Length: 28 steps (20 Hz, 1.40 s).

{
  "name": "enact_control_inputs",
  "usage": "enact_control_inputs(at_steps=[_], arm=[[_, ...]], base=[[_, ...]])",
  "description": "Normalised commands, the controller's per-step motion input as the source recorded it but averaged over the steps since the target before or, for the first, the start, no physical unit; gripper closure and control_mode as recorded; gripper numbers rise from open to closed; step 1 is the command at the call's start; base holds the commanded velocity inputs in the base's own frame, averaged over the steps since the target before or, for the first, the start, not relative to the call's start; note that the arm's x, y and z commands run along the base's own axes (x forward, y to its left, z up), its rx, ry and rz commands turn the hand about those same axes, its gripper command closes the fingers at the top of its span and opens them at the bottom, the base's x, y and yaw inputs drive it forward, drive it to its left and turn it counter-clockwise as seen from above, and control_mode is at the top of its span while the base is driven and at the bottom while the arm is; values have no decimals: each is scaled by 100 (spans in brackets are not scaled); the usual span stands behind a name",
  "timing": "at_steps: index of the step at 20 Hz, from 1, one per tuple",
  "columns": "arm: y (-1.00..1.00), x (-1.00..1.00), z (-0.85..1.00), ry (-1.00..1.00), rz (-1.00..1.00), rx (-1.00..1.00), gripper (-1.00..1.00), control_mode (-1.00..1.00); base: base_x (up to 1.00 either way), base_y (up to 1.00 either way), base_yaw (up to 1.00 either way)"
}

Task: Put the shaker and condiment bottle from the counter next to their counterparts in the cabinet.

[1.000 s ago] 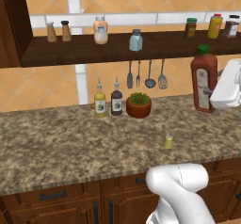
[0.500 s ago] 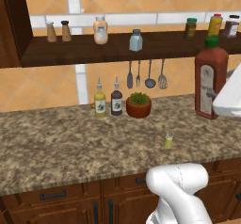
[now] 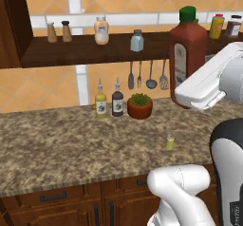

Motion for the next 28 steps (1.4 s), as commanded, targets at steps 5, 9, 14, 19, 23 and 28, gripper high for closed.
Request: enact_control_inputs(at_steps=[5,9,14,19,23,28], arm=[[59,-16,44,-6,-23,0,100,-100],[76,-1,54,-8,-24,1,100,-100],[35,0,16,0,-17,0,100,-100],[0,20,-4,1,0,8,100,-100],[0,44,26,-2,0,41,100,-100],[0,13,12,-4,1,21,100,-100]], base=[[0,0,0],[0,0,0],[0,0,0],[0,0,0],[0,0,0],[0,0,0]])
